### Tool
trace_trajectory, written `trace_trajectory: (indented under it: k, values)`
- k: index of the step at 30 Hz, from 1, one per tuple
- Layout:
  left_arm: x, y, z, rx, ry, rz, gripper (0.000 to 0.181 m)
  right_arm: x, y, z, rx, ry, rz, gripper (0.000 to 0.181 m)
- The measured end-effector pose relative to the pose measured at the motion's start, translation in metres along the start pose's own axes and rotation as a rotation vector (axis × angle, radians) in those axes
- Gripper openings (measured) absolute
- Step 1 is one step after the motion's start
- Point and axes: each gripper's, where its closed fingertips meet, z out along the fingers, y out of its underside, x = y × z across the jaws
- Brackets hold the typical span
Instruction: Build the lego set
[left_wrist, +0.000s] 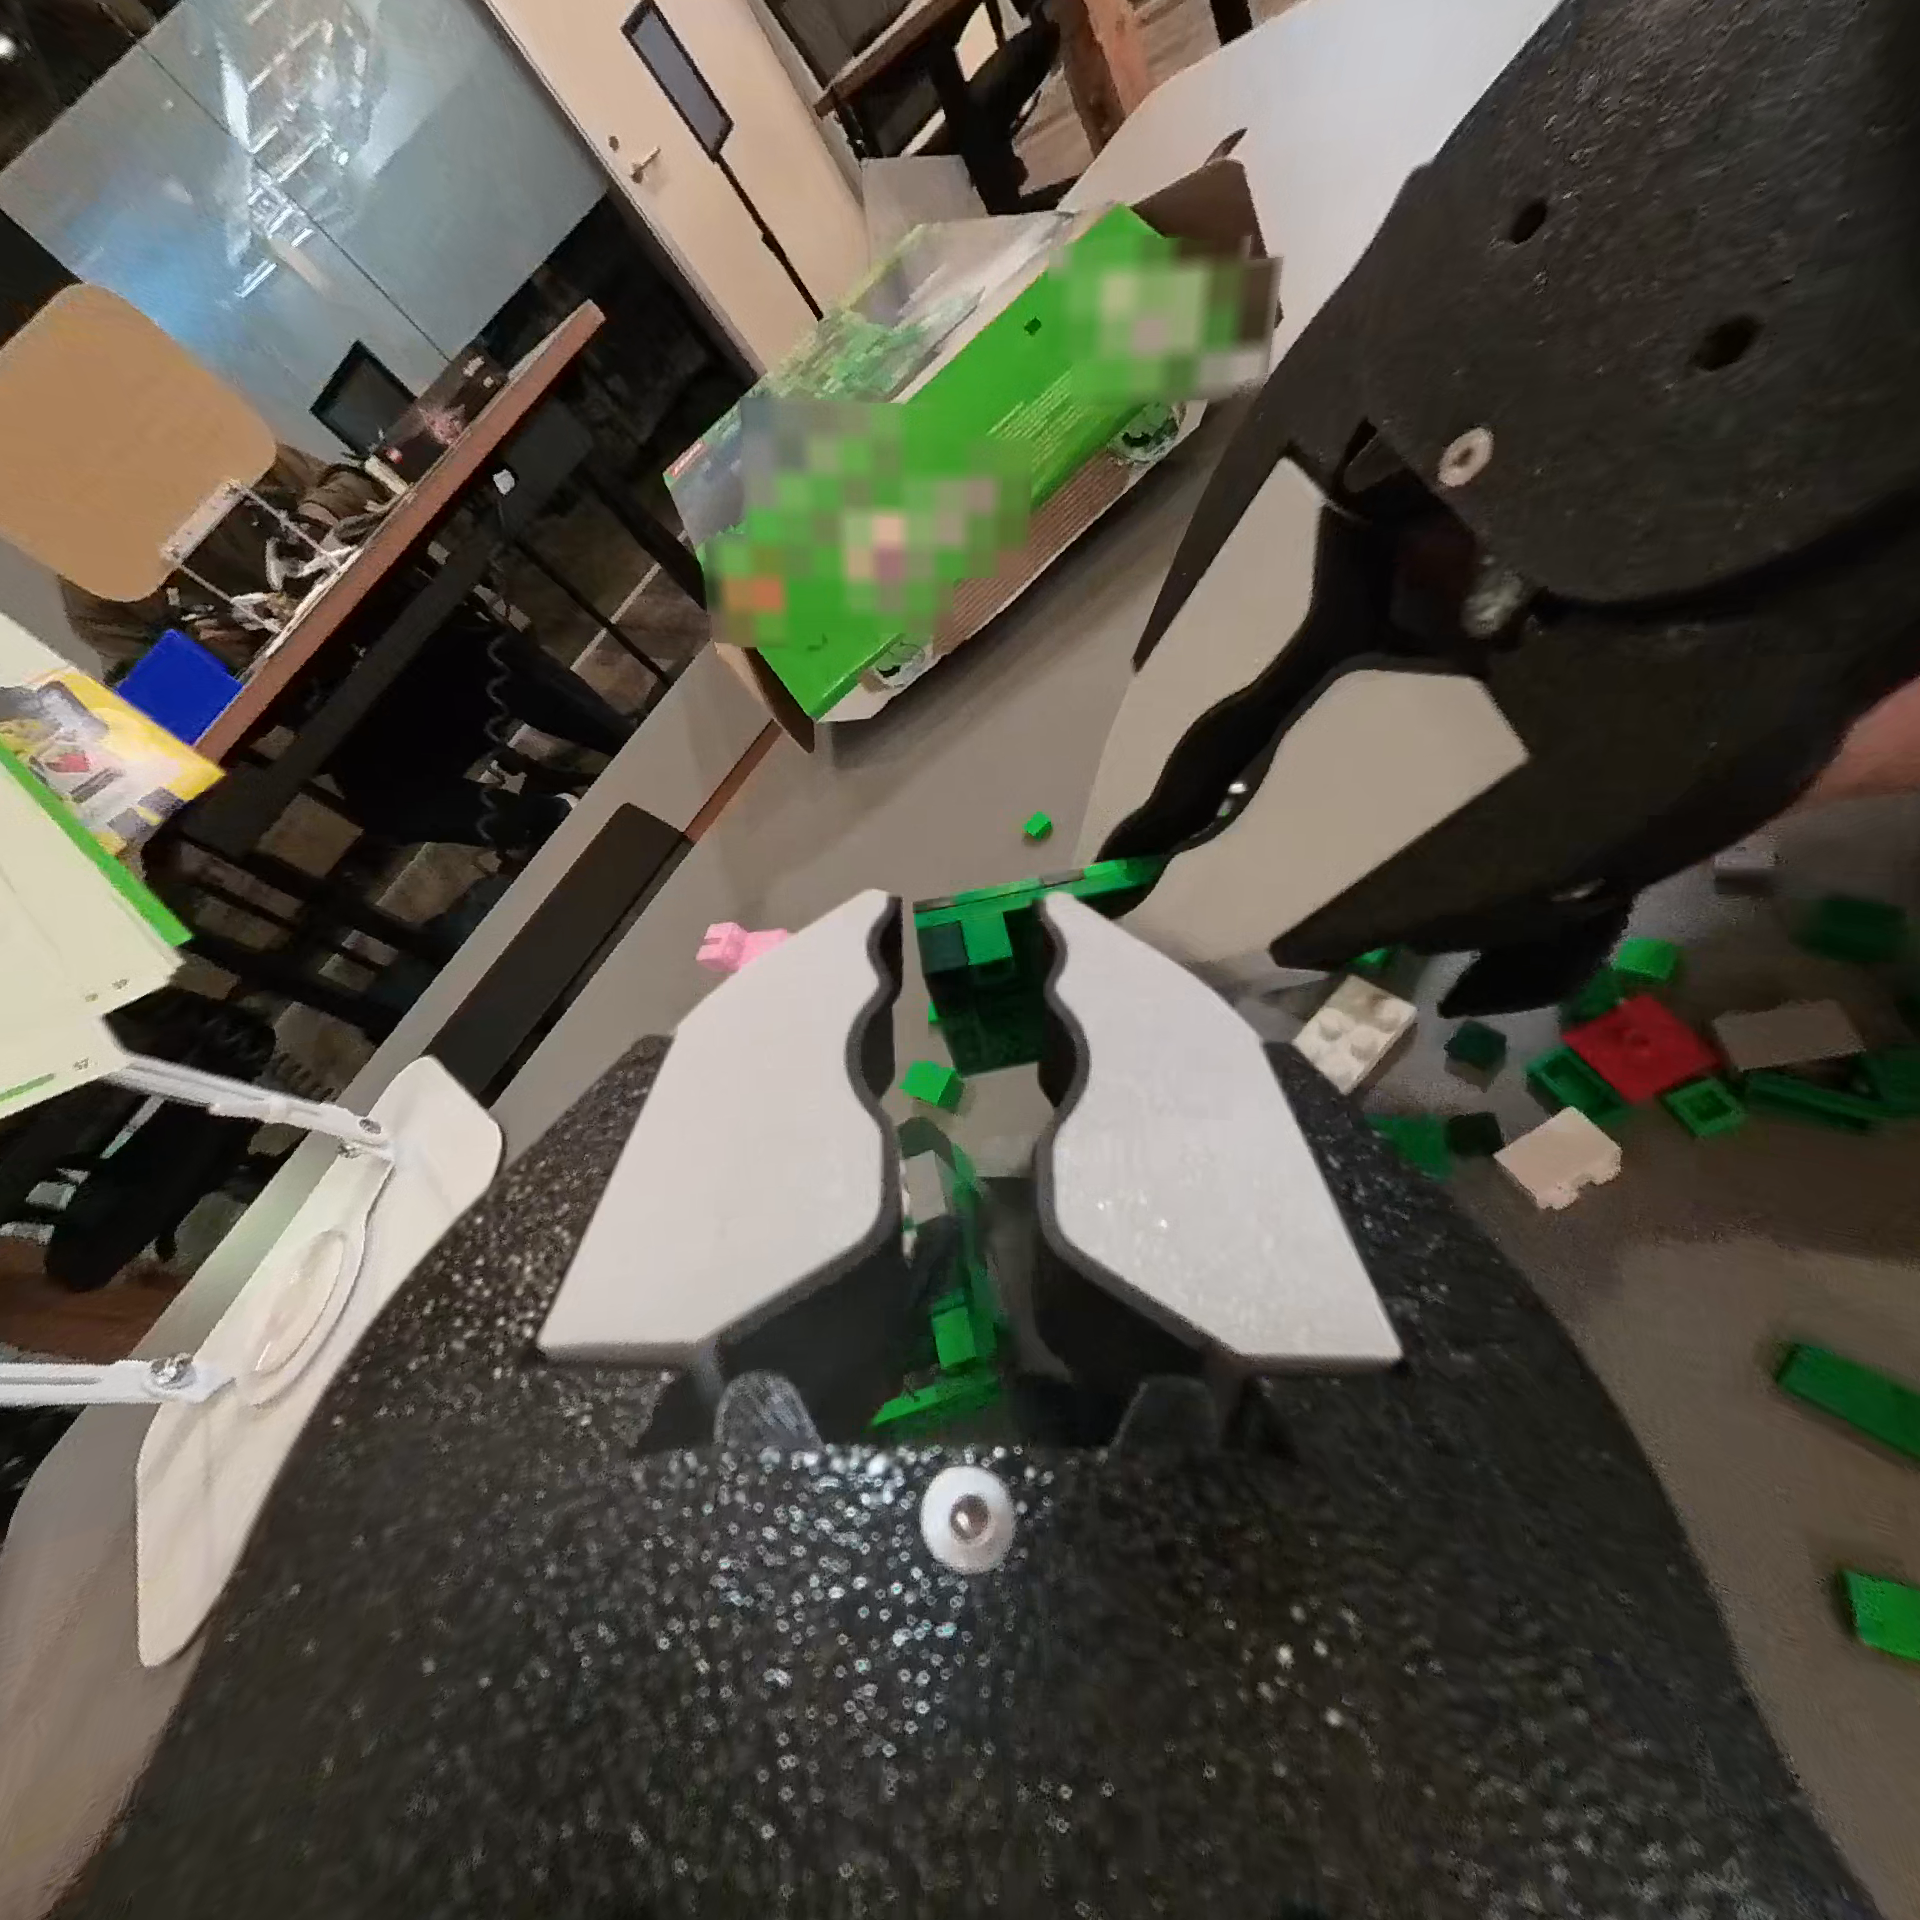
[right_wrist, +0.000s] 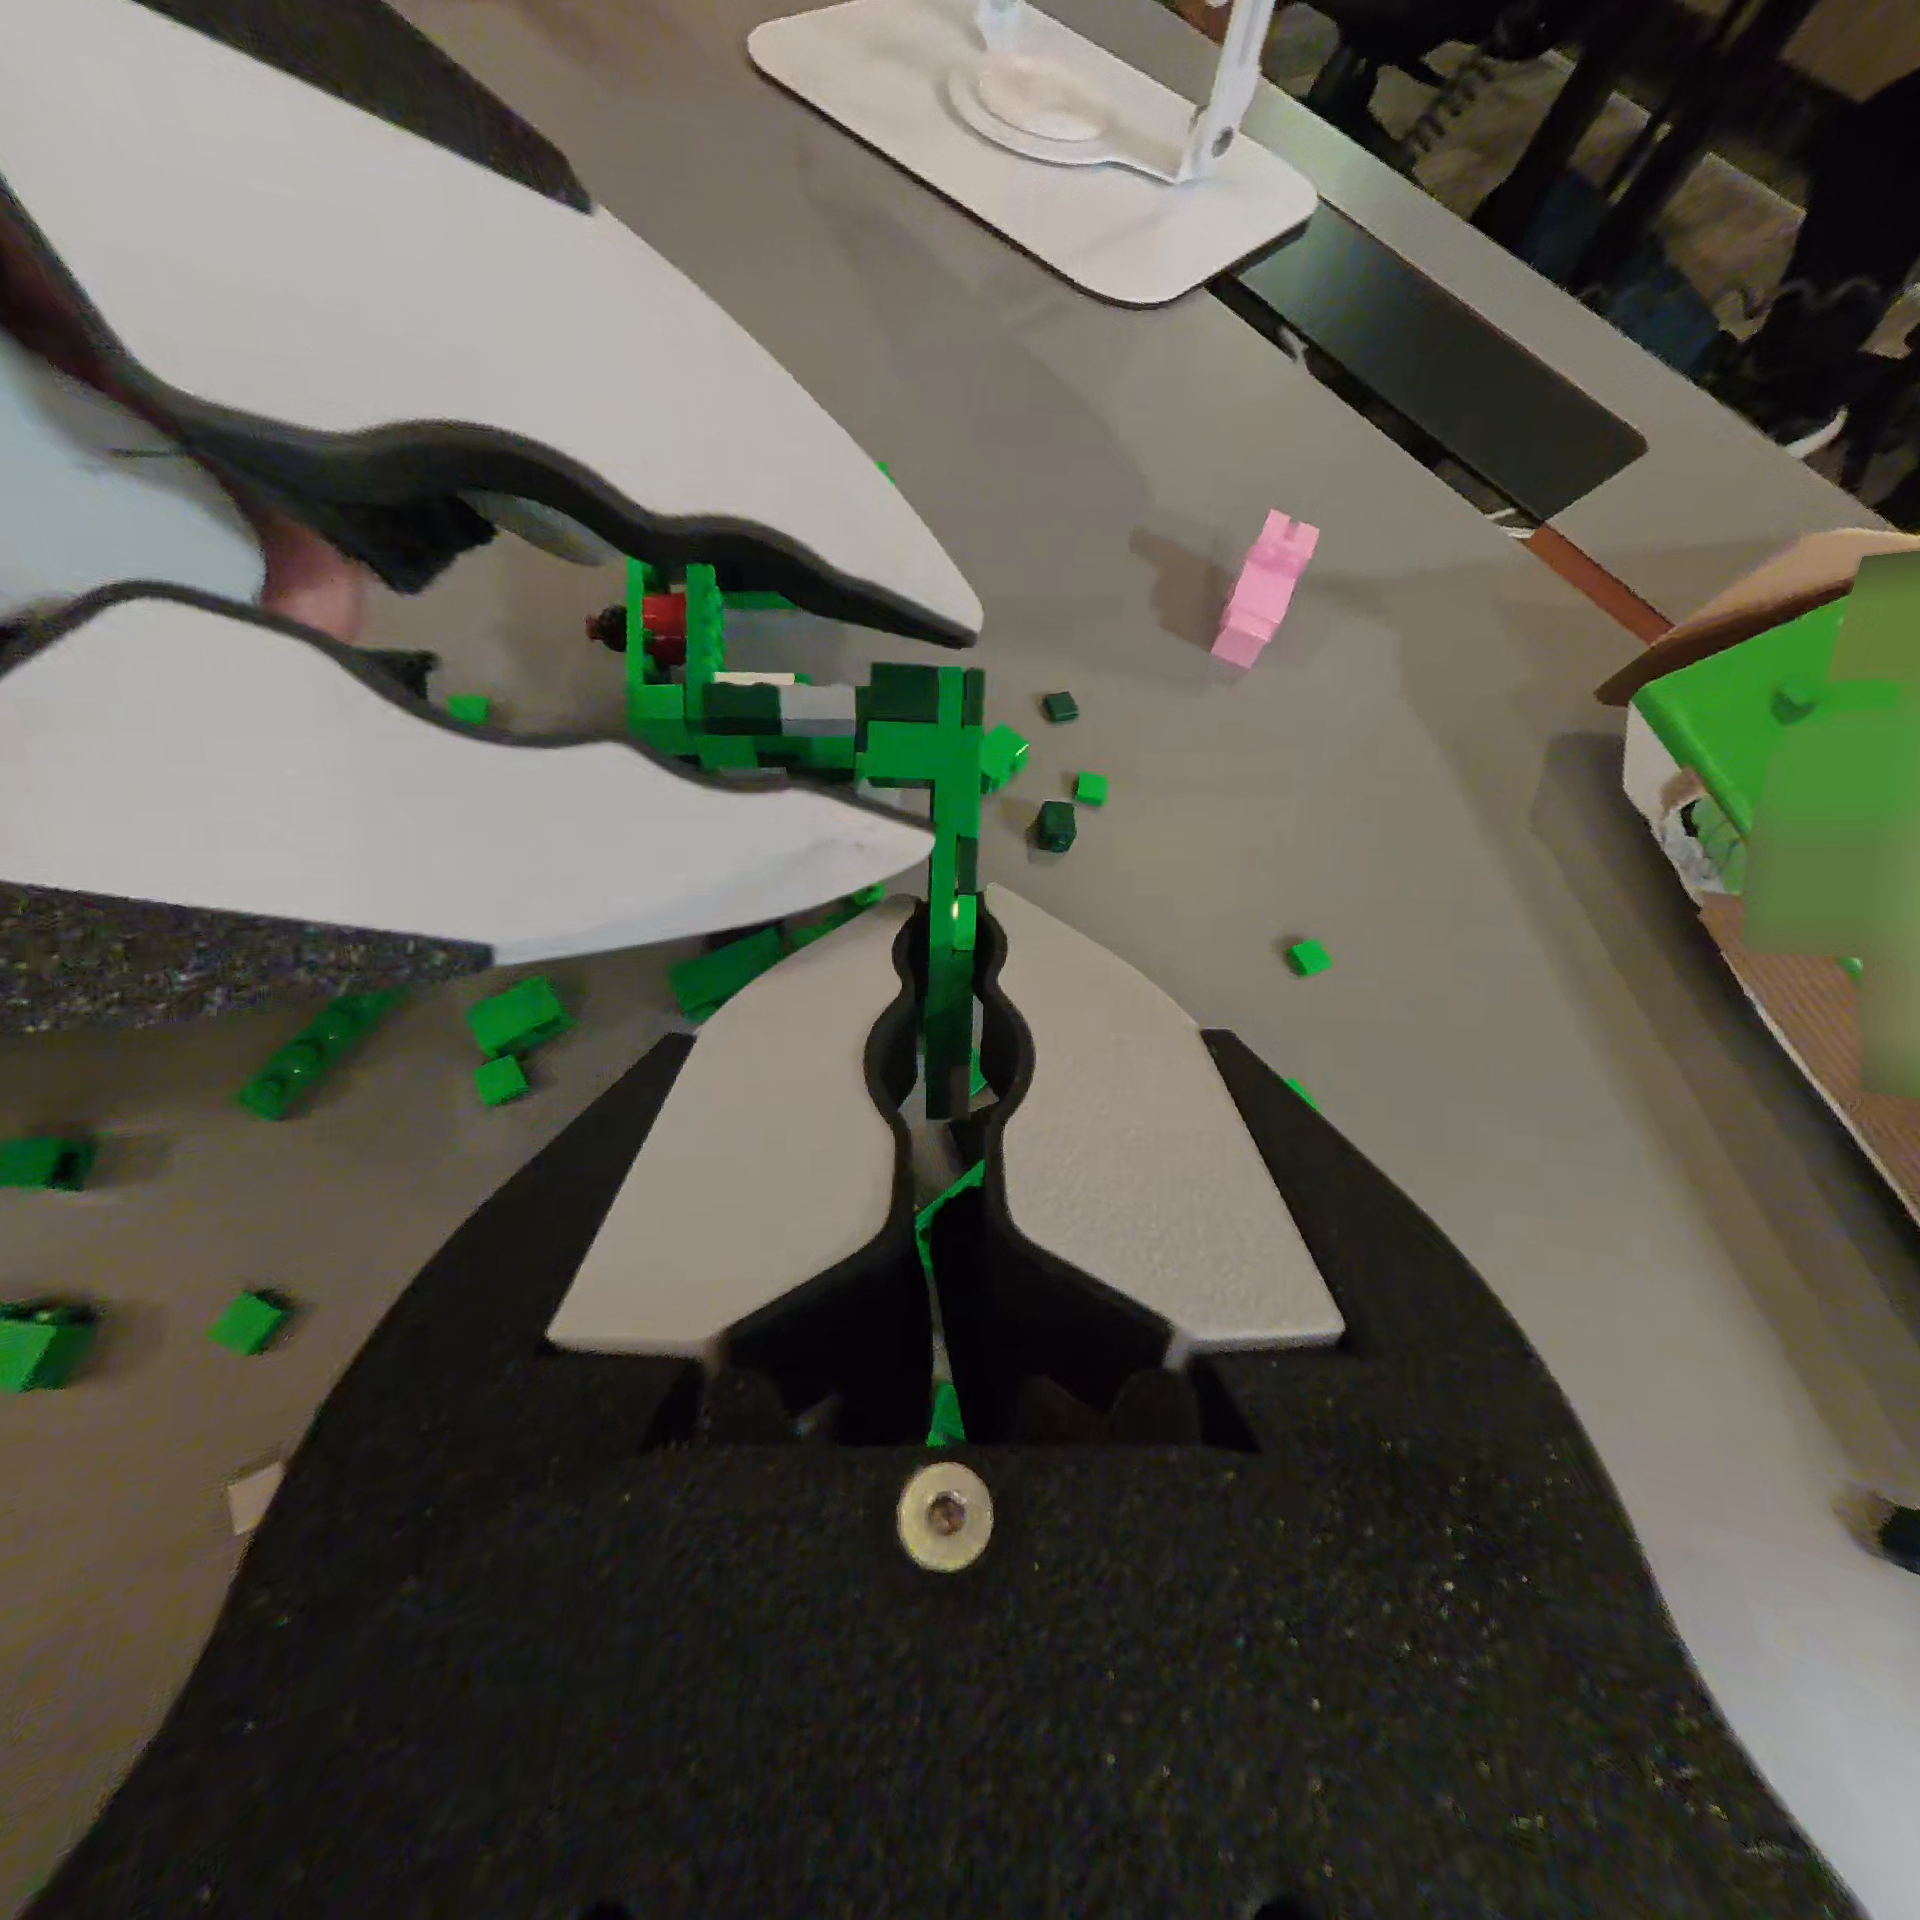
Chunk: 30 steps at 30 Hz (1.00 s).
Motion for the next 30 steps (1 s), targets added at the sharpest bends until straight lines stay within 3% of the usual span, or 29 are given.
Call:
trace_trajectory:
  k: [4, 15, 18, 30]
  values:
    - [-0.012, 0.007, -0.001, -0.029, -0.078, 0.023, 0.019, -0.001, -0.004, -0.003, 0.023, -0.024, 0.046, 0.006]
    - [-0.004, 0.014, 0.000, -0.035, 0.008, -0.059, 0.025, -0.005, -0.009, -0.006, 0.059, -0.052, 0.005, 0.006]
    - [-0.006, 0.014, -0.003, -0.029, 0.022, -0.088, 0.018, -0.004, -0.009, -0.007, 0.058, -0.018, -0.082, 0.006]
    - [0.009, 0.008, -0.021, 0.105, 0.415, -0.448, 0.015, -0.004, 0.000, -0.011, 0.142, -0.152, -0.236, 0.006]
